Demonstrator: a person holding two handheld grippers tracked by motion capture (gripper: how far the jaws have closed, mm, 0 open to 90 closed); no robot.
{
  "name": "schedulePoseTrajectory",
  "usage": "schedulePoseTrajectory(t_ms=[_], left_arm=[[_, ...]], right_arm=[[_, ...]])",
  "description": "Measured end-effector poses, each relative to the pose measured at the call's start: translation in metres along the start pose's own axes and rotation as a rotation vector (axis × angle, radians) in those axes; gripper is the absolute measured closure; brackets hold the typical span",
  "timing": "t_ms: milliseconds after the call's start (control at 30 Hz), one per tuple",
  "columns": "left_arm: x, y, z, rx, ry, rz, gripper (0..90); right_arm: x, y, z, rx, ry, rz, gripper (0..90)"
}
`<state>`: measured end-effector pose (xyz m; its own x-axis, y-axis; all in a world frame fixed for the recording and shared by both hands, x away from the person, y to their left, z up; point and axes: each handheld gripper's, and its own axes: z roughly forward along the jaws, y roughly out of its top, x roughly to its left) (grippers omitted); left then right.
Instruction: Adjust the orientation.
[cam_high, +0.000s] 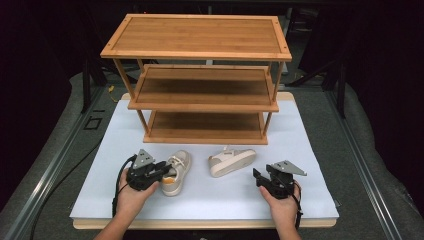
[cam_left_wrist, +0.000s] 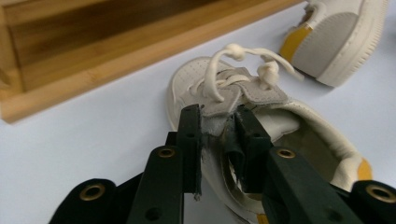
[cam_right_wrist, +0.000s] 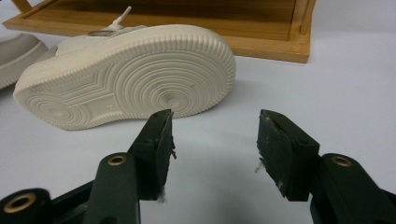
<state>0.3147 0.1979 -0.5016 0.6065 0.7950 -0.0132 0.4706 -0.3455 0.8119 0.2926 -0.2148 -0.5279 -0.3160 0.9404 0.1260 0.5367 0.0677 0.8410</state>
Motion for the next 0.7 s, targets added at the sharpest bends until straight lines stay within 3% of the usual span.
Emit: schedulePoseTrajectory(t_ms=[67, 233, 300, 400, 433, 500, 533, 700], left_arm=[[0.001, 0.0, -0.001, -0.006, 0.011, 0.007, 75.5], [-0.005, -0.004, 0.0, 0.023, 0.005, 0.07, 74.0], [-0.006, -0.005, -0.001, 0.032, 0.027, 0.087, 72.4], [0.002, -0.007, -0.002, 0.025, 0.009, 0.036, 70.8], [0.004, -0.009, -0.002, 0.025, 0.003, 0.014, 61.9], [0.007, -0.012, -0.002, 0.016, -0.025, -0.026, 61.8], [0.008, -0.014, -0.002, 0.007, -0.052, -0.065, 59.4], [0.011, -0.017, -0.002, -0.005, -0.062, -0.108, 53.3]], right_arm=[[0.001, 0.0, 0.0, 0.008, -0.001, -0.004, 45.2], [0.003, 0.002, 0.003, 0.005, 0.01, -0.002, 47.0], [0.006, 0.005, 0.002, -0.003, 0.027, -0.002, 48.7], [0.013, 0.009, -0.001, -0.009, 0.053, -0.011, 51.5], [0.018, 0.013, -0.001, -0.017, 0.068, -0.019, 52.1], [0.02, 0.014, 0.0, -0.013, 0.073, -0.023, 53.0], [0.024, 0.019, 0.002, -0.018, 0.085, -0.03, 55.9], [0.032, 0.028, 0.004, -0.021, 0.104, -0.052, 64.9]])
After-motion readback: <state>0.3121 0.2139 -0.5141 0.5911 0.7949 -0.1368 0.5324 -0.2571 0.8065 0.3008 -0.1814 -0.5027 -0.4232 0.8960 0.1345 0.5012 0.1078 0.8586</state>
